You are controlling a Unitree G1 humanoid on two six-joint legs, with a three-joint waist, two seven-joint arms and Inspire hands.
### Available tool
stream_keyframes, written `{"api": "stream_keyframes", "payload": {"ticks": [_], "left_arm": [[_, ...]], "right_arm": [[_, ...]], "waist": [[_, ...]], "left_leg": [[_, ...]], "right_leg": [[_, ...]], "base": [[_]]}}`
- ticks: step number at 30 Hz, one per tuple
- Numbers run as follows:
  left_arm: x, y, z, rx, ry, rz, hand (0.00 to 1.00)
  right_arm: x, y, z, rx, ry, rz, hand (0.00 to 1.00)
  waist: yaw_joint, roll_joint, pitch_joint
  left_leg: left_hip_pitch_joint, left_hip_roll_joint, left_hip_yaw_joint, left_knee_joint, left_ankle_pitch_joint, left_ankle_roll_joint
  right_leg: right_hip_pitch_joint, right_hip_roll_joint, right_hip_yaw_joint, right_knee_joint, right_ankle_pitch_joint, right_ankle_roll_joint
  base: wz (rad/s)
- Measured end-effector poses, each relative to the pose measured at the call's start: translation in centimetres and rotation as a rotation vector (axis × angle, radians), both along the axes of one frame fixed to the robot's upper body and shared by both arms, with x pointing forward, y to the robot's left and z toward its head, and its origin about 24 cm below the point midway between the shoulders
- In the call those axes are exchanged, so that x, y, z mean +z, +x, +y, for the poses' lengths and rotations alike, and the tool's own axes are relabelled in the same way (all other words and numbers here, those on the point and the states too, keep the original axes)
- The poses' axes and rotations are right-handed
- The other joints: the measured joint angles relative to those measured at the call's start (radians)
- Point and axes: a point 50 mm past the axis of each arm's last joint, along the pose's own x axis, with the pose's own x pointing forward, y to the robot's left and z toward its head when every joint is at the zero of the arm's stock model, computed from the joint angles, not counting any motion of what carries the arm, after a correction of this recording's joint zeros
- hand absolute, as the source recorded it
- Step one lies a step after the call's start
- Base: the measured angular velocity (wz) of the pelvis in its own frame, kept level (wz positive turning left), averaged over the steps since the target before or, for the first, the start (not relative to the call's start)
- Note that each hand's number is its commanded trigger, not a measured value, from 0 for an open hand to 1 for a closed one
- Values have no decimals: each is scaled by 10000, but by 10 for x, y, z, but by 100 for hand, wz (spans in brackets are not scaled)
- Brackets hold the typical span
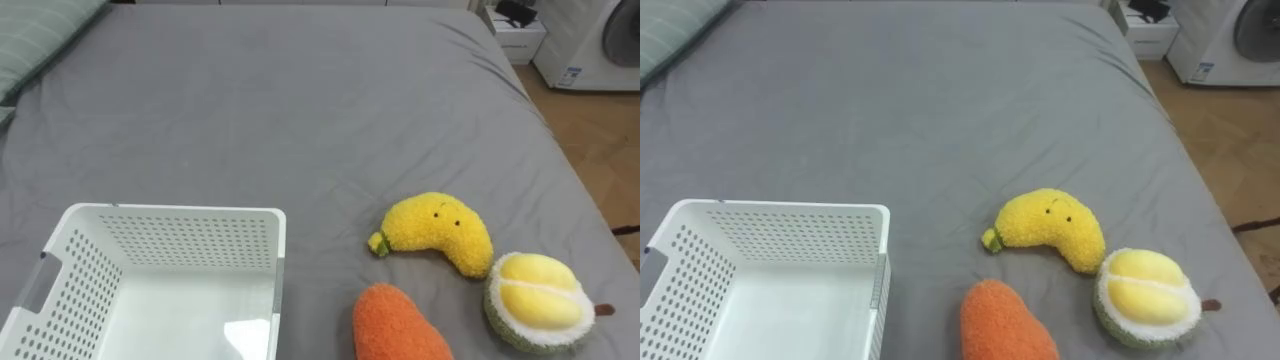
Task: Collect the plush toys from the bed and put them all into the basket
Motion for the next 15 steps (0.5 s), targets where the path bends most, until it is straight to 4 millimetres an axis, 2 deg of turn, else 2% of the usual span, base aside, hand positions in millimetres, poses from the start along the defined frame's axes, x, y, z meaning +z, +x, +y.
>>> {"api": "stream_keyframes", "payload": {"ticks": [12,15], "left_arm": [[0,0,0,-13,37,-1,0],[0,-5,1,25,45,133,0]], "right_arm": [[0,-1,0,-13,70,-21,0],[0,-7,1,-309,125,166,0]], "waist": [[-10,-20,11],[1,-25,14]], "left_leg": [[7,1,-3,2,0,0],[105,1,4,-15,0,-1]], "right_leg": [[2,7,22,0,0,0],[39,14,41,-1,2,-1]], "base": [[0],[0]]}}
